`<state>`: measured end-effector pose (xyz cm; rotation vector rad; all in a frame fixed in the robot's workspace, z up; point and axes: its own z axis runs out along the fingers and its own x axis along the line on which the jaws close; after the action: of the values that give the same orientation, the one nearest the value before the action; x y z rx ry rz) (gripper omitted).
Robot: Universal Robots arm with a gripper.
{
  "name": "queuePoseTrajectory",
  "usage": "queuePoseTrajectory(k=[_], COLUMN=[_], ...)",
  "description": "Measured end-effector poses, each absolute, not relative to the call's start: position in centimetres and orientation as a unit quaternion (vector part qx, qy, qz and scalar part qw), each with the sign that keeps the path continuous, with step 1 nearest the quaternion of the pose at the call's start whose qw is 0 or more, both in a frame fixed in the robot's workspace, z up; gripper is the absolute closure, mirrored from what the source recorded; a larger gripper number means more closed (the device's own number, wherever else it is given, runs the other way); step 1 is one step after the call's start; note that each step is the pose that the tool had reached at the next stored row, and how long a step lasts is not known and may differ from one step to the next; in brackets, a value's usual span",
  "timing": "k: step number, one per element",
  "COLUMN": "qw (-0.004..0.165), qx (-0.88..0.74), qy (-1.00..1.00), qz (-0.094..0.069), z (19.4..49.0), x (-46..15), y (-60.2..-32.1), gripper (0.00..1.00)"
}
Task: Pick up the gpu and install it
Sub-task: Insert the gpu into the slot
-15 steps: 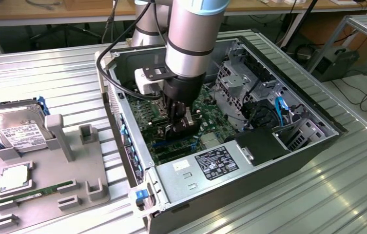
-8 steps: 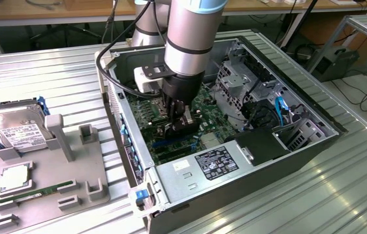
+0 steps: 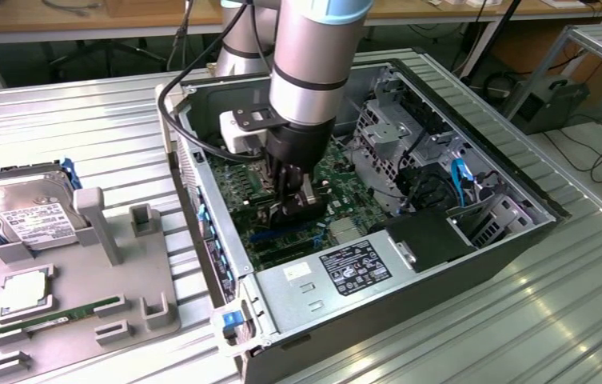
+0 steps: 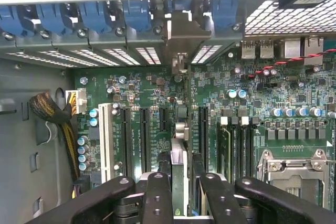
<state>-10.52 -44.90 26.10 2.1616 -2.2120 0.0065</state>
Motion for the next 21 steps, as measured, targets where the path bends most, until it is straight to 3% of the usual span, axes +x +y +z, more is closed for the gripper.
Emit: queuePoseTrajectory(k=[21], qw=[0.024], qx=[0.699], qy=[-0.715], qz=[0.002], z=[26.10], x=[-10.52], y=[-44.90], gripper=[0.74])
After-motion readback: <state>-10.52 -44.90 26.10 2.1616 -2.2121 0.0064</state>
